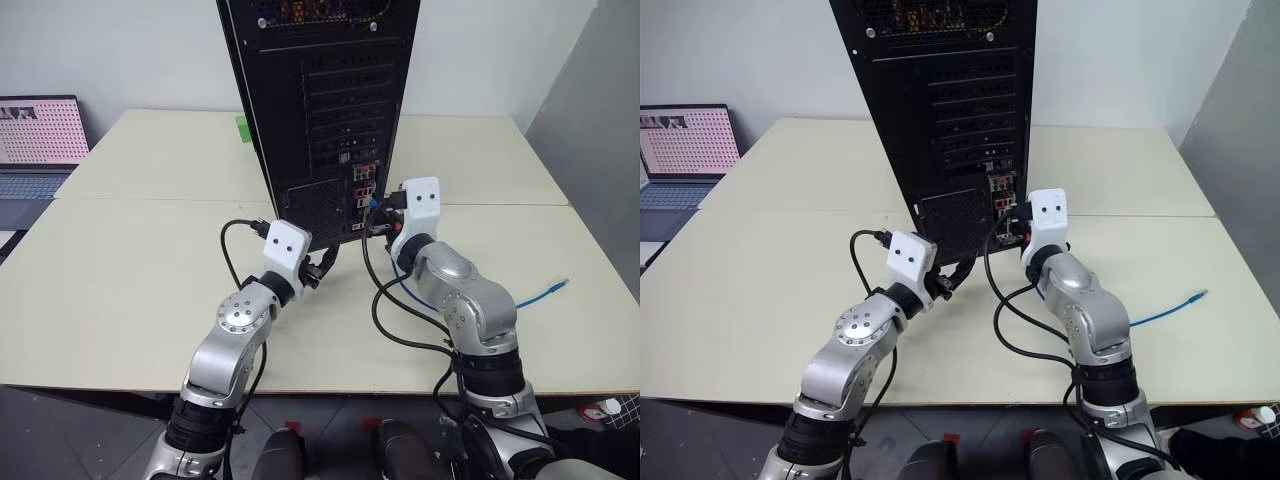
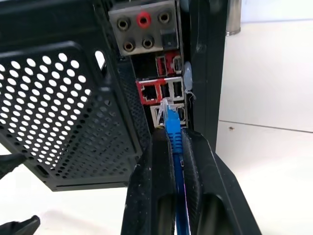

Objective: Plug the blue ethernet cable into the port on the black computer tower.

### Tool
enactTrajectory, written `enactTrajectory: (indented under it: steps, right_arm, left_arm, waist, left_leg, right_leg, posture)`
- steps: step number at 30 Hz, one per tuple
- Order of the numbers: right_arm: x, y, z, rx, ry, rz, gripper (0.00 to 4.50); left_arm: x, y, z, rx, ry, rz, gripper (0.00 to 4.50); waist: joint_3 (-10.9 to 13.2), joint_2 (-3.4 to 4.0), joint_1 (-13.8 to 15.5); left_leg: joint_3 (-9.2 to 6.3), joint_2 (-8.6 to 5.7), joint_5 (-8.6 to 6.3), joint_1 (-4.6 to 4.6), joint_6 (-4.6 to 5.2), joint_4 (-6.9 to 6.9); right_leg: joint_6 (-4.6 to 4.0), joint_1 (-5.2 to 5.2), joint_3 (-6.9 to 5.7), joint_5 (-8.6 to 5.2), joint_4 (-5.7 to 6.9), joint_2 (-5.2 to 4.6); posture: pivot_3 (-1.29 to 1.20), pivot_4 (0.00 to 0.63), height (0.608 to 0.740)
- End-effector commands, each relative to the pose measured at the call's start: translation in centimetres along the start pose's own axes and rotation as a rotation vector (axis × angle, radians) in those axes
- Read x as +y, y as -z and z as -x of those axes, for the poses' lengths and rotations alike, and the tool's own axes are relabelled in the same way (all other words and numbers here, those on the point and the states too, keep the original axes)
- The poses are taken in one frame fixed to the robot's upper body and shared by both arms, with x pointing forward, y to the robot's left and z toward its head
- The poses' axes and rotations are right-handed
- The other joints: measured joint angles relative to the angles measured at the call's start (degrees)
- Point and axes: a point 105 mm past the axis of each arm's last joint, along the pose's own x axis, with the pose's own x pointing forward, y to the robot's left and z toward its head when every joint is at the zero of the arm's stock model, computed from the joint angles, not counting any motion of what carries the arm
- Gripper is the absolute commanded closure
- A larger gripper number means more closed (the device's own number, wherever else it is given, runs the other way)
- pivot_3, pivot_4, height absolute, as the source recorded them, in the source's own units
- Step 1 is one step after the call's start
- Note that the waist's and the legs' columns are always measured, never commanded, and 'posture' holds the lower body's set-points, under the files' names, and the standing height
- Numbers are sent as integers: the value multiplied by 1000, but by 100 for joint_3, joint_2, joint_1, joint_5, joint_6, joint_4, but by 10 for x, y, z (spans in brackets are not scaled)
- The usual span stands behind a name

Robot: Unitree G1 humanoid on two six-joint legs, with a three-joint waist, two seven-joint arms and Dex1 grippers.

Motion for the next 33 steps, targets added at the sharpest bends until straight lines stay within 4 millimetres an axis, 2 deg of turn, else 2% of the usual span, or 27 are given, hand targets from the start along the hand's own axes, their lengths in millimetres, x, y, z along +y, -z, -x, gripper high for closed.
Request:
enactTrajectory:
  steps: [1, 13, 33]
  right_arm:
    - [7, -19, -1, -76, -16, 4, 4500]
    - [15, -21, -6, -73, -48, -1, 4500]
    - [14, -20, -11, -76, -32, 14, 4500]
  left_arm:
    - [-1, -15, -1, -54, -7, -17, 1523]
    - [-3, -13, -1, -49, -6, -21, 1523]
    - [-2, -11, -1, -42, -10, -24, 1523]
  waist:
    - [0, 0, -1]
    - [0, 0, -2]
    - [0, 0, -10]
  left_leg:
    - [0, 0, 0, 0, 0, 0]
    - [0, 0, 0, 0, 0, -1]
    - [0, 0, 0, 0, 0, -2]
  right_leg:
    - [0, 0, 0, 0, 0, 0]
    - [0, 0, 0, 0, -1, 0]
    - [0, -2, 0, 0, -2, 0]
  posture:
    - [0, 150, 740]
    - [0, 150, 740]
    - [0, 150, 740]
